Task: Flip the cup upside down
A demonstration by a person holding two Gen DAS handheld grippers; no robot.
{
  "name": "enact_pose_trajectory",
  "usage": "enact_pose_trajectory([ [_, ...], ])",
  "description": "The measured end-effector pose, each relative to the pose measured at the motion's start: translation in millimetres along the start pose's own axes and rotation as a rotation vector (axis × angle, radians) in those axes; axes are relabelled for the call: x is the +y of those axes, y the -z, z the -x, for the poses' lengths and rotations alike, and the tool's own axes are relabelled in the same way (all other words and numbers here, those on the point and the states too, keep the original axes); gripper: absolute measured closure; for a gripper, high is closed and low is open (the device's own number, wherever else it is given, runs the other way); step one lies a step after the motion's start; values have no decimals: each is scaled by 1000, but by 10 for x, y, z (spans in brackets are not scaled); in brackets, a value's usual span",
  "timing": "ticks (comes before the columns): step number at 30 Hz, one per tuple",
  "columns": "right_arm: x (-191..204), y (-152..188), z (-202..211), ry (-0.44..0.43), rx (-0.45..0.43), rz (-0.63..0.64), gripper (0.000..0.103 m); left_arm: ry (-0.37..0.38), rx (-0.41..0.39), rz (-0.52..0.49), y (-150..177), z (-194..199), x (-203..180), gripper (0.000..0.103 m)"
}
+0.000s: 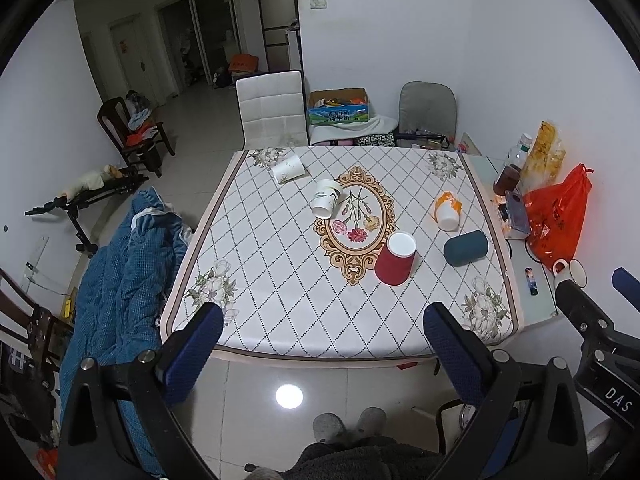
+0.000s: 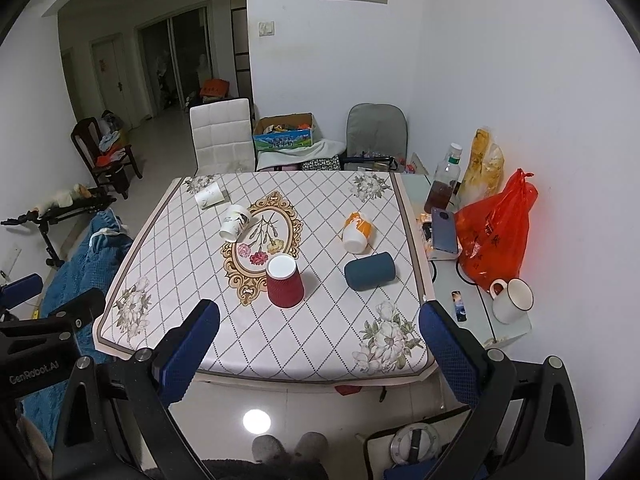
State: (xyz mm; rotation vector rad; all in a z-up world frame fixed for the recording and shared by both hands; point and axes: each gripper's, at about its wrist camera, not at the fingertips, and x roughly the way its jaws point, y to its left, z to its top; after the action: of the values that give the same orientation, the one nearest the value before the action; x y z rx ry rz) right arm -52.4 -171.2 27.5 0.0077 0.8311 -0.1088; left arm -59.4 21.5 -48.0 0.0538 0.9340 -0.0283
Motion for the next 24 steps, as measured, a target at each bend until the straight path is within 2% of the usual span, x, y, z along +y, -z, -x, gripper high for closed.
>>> enact_pose_trajectory([
  [24,39,26,-5,-21,10,4,1,0,9,6,88,22,-14,1],
])
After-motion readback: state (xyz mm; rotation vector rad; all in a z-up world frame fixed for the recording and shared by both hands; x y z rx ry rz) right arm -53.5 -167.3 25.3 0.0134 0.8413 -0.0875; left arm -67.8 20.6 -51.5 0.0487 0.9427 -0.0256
